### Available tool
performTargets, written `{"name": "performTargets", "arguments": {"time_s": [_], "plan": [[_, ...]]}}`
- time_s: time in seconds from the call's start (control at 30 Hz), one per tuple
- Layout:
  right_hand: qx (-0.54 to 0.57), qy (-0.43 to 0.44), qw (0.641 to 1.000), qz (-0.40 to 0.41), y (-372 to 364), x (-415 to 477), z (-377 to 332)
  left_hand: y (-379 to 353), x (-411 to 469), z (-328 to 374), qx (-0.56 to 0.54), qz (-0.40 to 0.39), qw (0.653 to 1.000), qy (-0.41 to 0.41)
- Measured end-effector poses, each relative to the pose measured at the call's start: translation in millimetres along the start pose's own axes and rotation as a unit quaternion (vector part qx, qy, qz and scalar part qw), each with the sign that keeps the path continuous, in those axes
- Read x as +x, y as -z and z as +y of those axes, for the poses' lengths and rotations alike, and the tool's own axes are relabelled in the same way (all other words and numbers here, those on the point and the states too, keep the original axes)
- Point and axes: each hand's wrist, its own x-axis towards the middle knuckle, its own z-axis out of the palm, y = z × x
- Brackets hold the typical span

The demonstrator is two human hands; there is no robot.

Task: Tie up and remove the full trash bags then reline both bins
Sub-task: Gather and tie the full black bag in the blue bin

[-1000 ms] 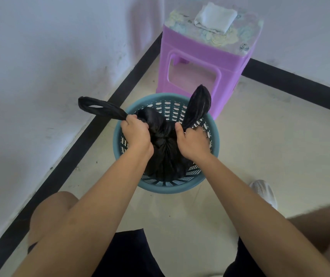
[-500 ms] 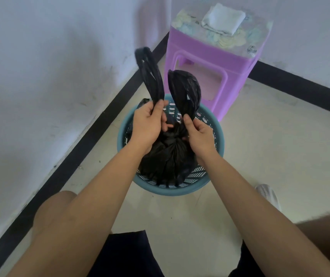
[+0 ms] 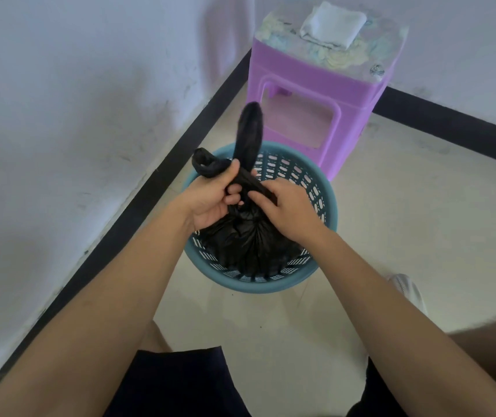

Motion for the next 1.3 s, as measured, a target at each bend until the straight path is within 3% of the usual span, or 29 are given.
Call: {"name": "performTargets", "arguments": {"time_s": [0.07, 0.13, 0.27, 0.37, 0.47, 0.57, 0.67, 0.77, 0.9, 1.03, 1.17, 1.3], "plan": [[0.108, -0.08, 0.991, 0.016, -3, -6, -2, 0, 1, -1, -0.081, 0.013, 0.997, 0.001], [0.151, -0.101, 0.983, 0.038, -6, -10, 1, 1, 1, 0, -0.139, -0.003, 0.99, 0.022], [0.031, 0.025, 0.999, 0.031, -5, -5, 2, 9, -5, 4, -0.043, -0.059, 0.997, 0.0], [0.02, 0.077, 0.997, 0.004, 1, 1, 1, 9, -5, 6, 0.029, -0.061, 0.998, -0.011], [0.137, -0.053, 0.984, -0.098, 12, 4, 4, 12, -5, 6, 0.032, -0.062, 0.997, 0.015], [0.359, -0.224, 0.887, -0.186, 25, 1, 7, 13, -6, 2, 0.021, -0.097, 0.995, 0.033], [0.542, -0.315, 0.774, -0.089, 33, 6, 6, 11, -8, 3, 0.045, -0.13, 0.989, 0.061], [0.676, -0.285, 0.68, -0.001, 43, 17, -4, 5, -10, 3, 0.115, -0.161, 0.975, 0.105], [0.727, -0.254, 0.639, 0.004, 54, 26, -25, -3, -11, -5, 0.142, -0.166, 0.969, 0.117], [0.8, -0.282, 0.523, 0.079, 56, 29, -24, 0, -6, -10, -0.029, -0.07, 0.996, 0.048], [0.811, -0.283, 0.506, 0.081, 49, 23, -28, 0, 1, -15, -0.089, -0.018, 0.996, -0.008], [0.817, -0.286, 0.491, 0.095, 53, 20, -29, -1, 2, -23, -0.094, 0.012, 0.995, 0.007]]}}
